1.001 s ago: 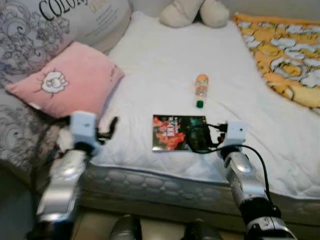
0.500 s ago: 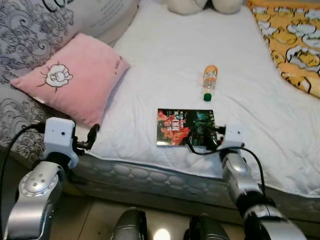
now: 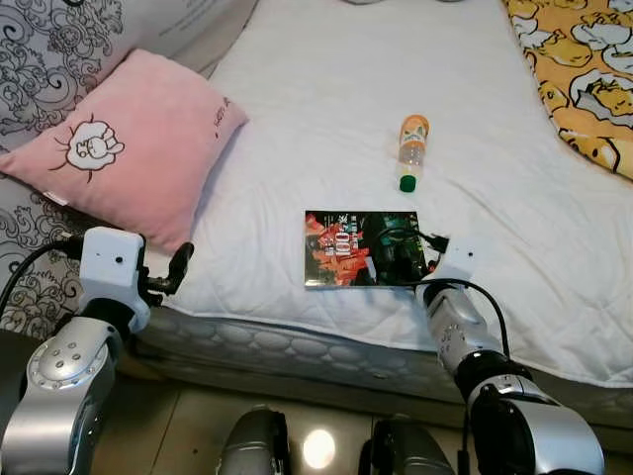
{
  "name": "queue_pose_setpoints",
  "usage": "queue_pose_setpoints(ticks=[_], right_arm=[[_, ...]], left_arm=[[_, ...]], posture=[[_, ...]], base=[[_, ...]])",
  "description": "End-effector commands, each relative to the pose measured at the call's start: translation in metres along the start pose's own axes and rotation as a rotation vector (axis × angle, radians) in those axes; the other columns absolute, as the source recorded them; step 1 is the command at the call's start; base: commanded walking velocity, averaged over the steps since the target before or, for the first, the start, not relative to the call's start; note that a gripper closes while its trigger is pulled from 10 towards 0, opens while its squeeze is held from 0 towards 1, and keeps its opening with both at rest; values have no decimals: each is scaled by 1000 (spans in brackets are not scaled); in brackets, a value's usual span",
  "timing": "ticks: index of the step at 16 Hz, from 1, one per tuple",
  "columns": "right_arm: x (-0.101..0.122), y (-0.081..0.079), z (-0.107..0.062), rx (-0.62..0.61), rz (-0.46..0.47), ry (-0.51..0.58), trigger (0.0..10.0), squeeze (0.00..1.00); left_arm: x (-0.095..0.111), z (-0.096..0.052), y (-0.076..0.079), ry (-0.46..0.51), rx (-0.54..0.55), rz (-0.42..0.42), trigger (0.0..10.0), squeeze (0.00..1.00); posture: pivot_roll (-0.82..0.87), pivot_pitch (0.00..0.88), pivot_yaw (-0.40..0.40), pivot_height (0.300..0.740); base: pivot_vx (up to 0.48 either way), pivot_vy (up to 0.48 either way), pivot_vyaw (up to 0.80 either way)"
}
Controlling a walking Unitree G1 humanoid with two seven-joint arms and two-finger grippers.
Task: Clean up the room
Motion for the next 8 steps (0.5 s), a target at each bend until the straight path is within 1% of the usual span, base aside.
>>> queue_pose_setpoints(ticks=[1,4,6,8], right_arm=[[-17,-16,-1,54,54,-77,10000,0],[-16,-33,0,127,74,-77,10000,0],[-17,-41,0,165,83,-83,10000,0],[-18,-48,0,200,73,-89,10000,0]], left_arm=[[5,-3,-5,3,21,16,10000,0],[6,-3,-7,4,34,15,10000,0],[7,-3,-8,6,41,15,10000,0],[8,-2,-8,7,44,14,10000,0]], posture=[[214,177,43,685],[214,174,36,685],[212,173,34,685],[212,172,33,685]], base=[[0,0,0],[0,0,0],[0,0,0],[0,0,0]])
Point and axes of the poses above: a point about 5 cm out from each wrist's last joint towards the gripper, its own z axis pointing out of the wrist towards the gripper, its own x axis along the axis of the wrist's last joint, y = z × x, the point moved 1 cm from there along z, pointing out of the wrist towards the gripper, and after that the axes turned 1 degree about -z, right-handed, at the moved point
